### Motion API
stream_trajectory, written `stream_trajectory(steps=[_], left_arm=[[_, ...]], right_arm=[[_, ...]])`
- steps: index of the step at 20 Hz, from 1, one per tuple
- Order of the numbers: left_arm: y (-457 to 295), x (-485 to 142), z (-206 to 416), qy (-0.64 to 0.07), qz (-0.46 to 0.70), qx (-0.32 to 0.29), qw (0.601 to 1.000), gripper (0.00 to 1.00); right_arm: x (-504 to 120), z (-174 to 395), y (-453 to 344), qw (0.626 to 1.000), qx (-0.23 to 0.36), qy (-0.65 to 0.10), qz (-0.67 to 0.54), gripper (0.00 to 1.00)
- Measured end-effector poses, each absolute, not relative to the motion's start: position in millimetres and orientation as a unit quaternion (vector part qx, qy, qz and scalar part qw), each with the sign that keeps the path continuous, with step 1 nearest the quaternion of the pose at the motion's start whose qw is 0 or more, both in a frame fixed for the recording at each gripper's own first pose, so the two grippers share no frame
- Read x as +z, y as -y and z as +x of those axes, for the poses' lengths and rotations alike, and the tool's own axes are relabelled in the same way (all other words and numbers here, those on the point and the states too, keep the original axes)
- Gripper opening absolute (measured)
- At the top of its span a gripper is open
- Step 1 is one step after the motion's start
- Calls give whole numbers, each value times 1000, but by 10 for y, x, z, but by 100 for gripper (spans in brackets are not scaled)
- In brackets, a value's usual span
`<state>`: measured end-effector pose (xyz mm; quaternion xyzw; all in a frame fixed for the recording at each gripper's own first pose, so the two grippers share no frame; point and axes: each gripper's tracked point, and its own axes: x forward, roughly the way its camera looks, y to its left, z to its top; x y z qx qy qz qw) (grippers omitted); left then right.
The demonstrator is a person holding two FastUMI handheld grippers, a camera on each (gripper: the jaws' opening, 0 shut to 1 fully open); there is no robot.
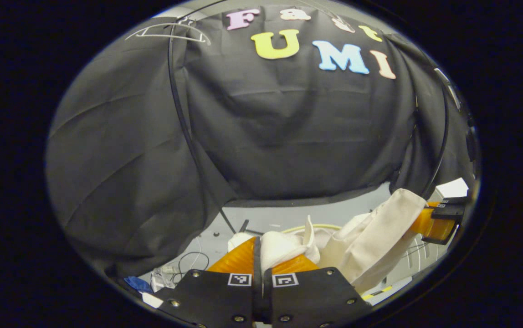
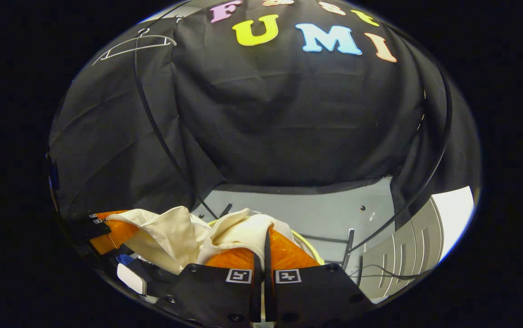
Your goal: Grasp the clothes on the hanger with both hands and then place them into the laundry hamper below.
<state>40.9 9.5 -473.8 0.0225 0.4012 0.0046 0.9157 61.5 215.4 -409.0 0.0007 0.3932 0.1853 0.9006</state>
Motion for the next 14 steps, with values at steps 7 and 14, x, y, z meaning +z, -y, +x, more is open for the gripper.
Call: stream_trajectory(steps=[7, 14], left_arm=[[-75, -4837, 292, -434, 10, -2, 901, 28], [-171, -4195, 453, -380, 25, 5, 925, 97]], right_arm=[[-4131, 456, -2076, 887, 183, -424, -19, 22], [-3508, 575, -2000, 910, 183, -372, -24, 98]])
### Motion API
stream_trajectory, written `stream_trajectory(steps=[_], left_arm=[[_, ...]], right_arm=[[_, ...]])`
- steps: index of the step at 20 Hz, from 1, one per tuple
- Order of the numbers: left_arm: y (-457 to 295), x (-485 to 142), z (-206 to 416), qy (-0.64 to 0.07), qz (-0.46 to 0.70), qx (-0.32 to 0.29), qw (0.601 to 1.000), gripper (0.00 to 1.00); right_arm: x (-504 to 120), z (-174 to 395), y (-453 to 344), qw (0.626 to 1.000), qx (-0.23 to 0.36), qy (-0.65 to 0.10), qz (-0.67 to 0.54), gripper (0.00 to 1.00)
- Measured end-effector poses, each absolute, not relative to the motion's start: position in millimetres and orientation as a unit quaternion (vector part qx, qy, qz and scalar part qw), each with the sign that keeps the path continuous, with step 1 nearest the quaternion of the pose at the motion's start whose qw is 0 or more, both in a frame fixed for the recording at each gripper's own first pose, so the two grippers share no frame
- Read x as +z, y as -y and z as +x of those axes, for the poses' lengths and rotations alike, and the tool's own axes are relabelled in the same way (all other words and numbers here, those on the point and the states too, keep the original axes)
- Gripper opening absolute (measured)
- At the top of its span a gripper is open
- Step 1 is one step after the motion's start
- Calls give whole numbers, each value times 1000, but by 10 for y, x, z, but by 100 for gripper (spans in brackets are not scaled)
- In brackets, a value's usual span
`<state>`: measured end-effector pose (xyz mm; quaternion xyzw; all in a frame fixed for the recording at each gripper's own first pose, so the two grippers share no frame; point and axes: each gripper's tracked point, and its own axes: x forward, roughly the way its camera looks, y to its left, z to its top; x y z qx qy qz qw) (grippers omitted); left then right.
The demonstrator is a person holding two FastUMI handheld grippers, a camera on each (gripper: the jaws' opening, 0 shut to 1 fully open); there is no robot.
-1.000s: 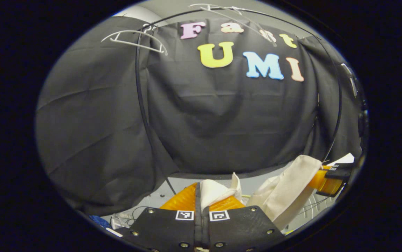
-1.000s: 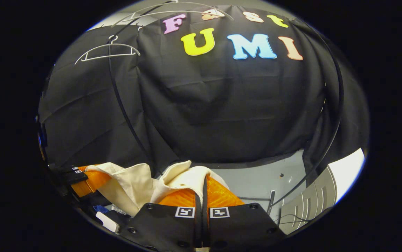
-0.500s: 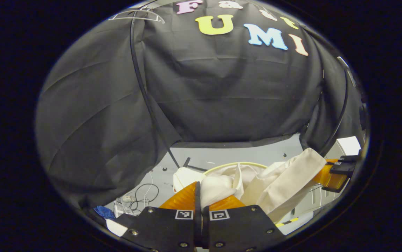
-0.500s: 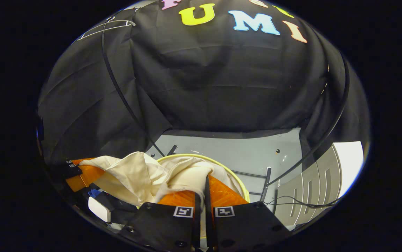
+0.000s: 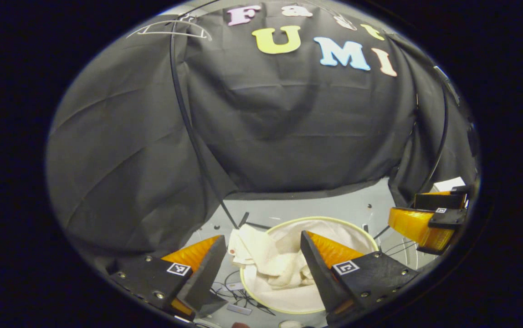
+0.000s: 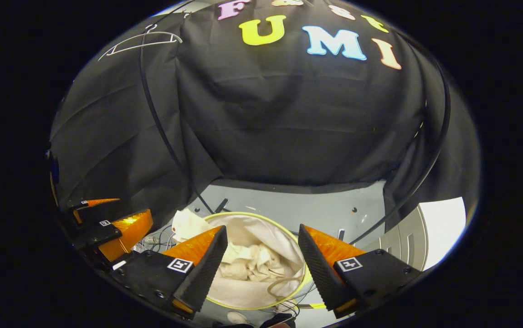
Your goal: Grasp the clothes on the hanger with both hands and then place them into the laundry hamper below.
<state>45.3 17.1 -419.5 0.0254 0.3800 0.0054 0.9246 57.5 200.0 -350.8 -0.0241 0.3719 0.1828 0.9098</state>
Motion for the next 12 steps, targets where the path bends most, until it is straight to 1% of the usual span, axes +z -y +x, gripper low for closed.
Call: stream_trajectory(steps=[8, 9, 12], left_arm=[[-323, -2670, 743, -271, 17, 7, 963, 97], [-329, -2454, 780, -256, 15, 7, 967, 97], [-317, -1845, 833, -207, 13, 1, 978, 97]], right_arm=[[-2120, 828, -1696, 955, 158, -251, -10, 98], [-1932, 846, -1635, 960, 153, -235, -8, 93], [-1399, 857, -1449, 973, 137, -185, -2, 93]])
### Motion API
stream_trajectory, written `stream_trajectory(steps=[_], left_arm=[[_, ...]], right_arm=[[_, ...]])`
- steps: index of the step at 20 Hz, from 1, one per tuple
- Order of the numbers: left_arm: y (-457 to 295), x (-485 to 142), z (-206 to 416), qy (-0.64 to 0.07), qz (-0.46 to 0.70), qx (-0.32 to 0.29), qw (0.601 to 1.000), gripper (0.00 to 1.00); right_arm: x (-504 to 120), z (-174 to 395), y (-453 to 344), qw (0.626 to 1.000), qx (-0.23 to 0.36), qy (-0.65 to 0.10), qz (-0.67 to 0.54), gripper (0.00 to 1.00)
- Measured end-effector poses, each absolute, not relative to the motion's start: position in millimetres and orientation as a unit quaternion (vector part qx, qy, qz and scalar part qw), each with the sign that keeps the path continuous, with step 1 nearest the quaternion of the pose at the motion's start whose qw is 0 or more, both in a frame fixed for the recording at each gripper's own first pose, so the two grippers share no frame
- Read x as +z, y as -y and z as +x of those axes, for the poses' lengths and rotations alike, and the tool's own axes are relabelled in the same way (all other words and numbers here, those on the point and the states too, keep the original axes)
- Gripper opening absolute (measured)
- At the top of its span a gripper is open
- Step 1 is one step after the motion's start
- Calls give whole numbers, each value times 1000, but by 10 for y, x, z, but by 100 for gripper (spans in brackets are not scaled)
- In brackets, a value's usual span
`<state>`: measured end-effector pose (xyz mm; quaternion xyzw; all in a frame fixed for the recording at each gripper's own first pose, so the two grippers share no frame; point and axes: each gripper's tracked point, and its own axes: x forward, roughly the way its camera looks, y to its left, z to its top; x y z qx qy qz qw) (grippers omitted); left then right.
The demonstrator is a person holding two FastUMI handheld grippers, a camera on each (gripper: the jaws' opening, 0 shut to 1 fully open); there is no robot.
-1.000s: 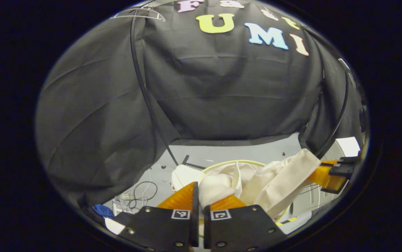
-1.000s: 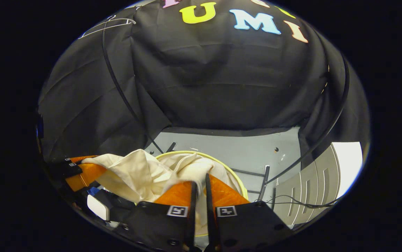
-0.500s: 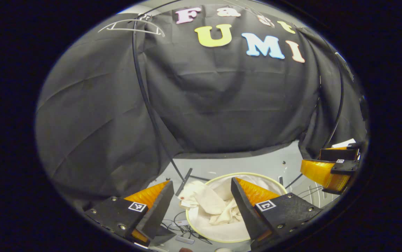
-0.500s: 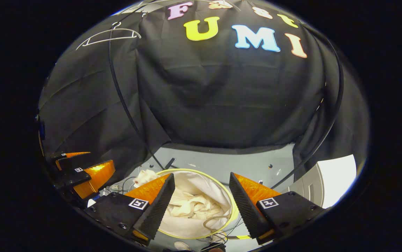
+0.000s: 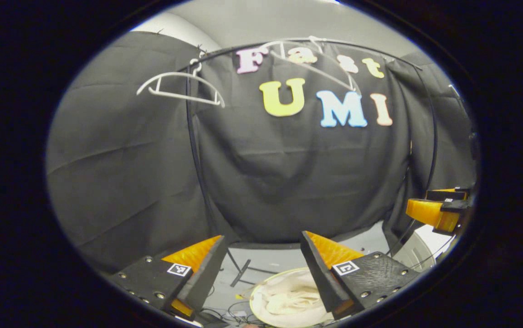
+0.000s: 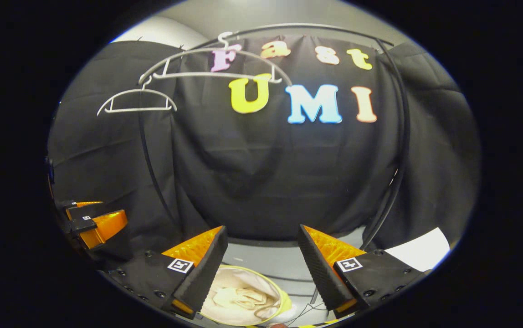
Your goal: Grasp the clothes on the hanger with both hands and then place them into the laundry hamper below.
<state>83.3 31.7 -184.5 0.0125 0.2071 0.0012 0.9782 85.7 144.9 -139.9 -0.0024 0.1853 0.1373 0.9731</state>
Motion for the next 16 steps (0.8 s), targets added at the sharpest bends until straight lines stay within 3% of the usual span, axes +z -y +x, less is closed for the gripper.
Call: stream_trajectory(steps=[8, 16], left_arm=[[-401, -429, 447, -95, 2, 0, 996, 96], [-359, -27, 117, -35, 0, -14, 999, 96]], right_arm=[[-354, 497, -866, 993, 89, -79, -2, 93], [-107, 143, -437, 997, 64, -46, -2, 98]])
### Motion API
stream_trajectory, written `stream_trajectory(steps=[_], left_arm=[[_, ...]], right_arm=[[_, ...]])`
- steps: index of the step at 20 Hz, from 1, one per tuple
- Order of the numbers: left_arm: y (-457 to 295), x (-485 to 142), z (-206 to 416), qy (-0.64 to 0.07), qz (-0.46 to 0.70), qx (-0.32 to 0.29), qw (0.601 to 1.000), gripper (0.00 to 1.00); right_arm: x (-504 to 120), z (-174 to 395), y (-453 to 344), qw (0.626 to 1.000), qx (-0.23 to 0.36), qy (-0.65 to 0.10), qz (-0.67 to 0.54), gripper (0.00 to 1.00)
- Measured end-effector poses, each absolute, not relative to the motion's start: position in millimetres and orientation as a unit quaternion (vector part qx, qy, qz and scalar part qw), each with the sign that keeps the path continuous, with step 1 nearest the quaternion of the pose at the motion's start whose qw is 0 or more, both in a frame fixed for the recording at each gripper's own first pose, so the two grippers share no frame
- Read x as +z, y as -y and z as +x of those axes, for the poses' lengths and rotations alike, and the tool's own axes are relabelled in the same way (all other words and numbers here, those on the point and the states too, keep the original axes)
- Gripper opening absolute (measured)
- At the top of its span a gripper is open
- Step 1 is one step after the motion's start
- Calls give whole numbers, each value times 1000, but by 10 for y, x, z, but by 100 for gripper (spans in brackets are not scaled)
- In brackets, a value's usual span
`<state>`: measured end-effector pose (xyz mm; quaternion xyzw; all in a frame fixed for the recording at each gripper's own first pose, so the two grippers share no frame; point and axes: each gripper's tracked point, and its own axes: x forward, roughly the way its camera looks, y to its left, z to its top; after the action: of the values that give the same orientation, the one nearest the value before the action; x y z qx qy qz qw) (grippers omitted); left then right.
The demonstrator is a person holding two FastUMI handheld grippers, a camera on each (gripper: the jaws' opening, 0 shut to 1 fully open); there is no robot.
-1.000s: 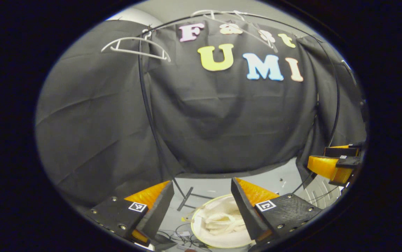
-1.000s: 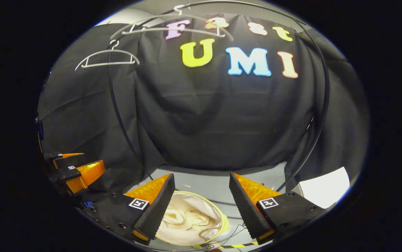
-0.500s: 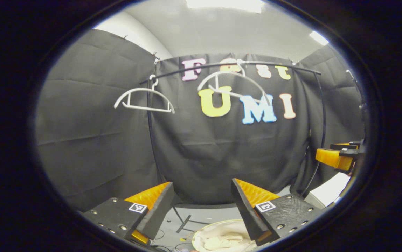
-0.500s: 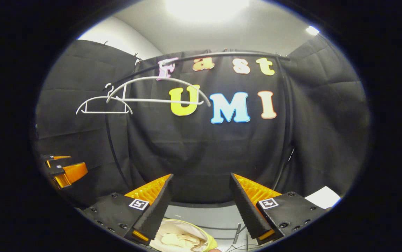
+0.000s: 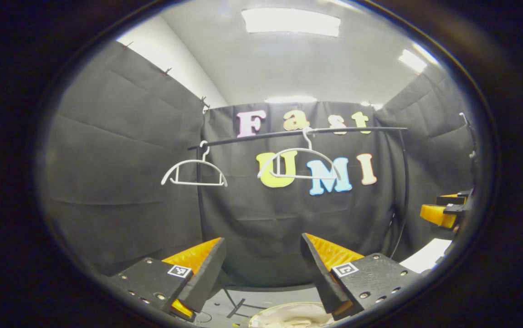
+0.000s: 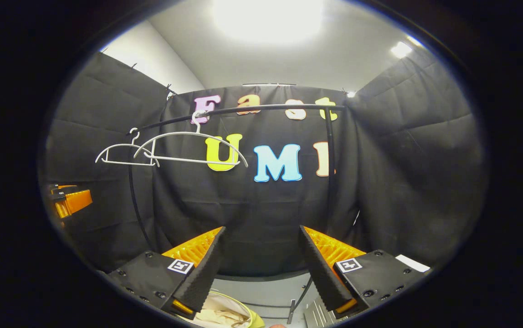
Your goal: Grasp the clothes on the hanger with both hands and then place them into the laundry hamper below.
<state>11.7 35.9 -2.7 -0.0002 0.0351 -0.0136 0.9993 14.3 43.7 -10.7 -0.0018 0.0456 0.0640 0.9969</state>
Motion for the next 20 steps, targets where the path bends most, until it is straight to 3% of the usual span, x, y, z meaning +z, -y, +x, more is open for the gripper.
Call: stream_trajectory(steps=[4, 5, 6, 20], left_arm=[[-312, -7, -5, -29, -3, -14, 999, 96], [-306, -9, -39, -28, -3, -13, 1000, 96], [-291, -17, -68, -26, -3, -14, 1000, 96], [-151, 45, -107, -13, 2, -20, 1000, 96]], right_arm=[[-125, 17, -287, 998, 53, -44, -4, 98], [-121, -1, -265, 998, 52, -42, -3, 93], [-117, -21, -234, 998, 50, -40, -2, 98], [-50, 4, -53, 999, 38, -26, 1, 98]])
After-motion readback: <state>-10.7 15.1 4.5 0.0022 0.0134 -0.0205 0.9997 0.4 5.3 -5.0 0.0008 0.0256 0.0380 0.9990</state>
